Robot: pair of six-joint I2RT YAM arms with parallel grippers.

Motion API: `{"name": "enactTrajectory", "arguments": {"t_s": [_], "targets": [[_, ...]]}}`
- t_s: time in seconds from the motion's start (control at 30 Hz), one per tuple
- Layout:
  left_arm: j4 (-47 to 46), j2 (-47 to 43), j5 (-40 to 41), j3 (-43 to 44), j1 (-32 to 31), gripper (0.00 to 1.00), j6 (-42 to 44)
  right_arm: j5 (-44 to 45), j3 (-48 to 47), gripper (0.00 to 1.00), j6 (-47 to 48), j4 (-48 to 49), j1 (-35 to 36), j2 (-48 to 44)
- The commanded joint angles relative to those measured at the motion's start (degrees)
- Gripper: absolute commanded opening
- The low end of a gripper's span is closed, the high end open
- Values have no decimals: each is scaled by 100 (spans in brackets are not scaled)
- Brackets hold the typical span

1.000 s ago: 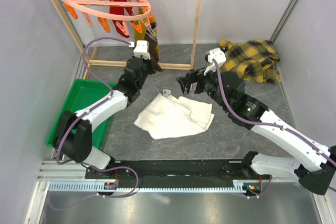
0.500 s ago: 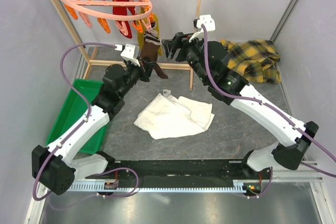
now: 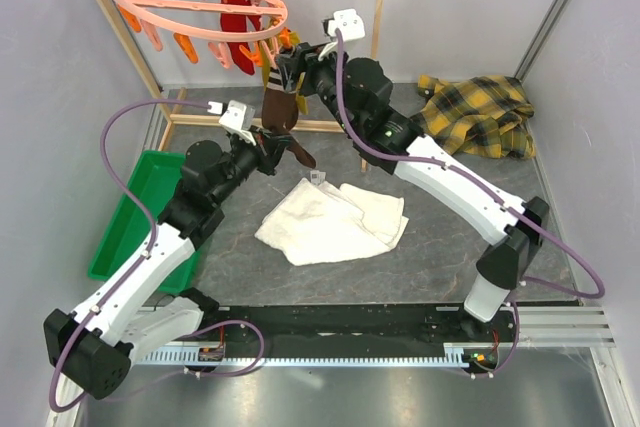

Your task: Remove the socks clipped to the hanger

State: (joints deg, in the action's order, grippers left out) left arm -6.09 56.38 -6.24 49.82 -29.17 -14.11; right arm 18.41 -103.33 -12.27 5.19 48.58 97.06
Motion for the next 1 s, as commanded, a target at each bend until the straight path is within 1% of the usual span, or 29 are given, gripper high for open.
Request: {"name": "enactTrajectory", "arguments": {"t_s": [0.0,0.17,0.4,0.53,0.83,0.9,0.97], "targets": [[-208,-206,-70,-192,8,2,-224,-514,-547,65,243,395,11,392],[-288,-242,-193,-219,8,2,-312,-269,-1049,66,296,193,11,902],[-297,-303,-211,-236,8,2,-347,-14,-1452,66,523,175,11,1289],[-297,-268,-246,-210,8,2,-356,-31,-1743,66,568,88,20,1526],[-297,-277,-237,-236,8,2,-365,-49,-1814,68,954,175,143,1632],[-297,-277,-246,-236,8,2,-365,153,-1822,72,1077,210,222,1641],[-297,-277,-255,-236,8,2,-373,424,-1875,72,1175,228,292,1676]]}}
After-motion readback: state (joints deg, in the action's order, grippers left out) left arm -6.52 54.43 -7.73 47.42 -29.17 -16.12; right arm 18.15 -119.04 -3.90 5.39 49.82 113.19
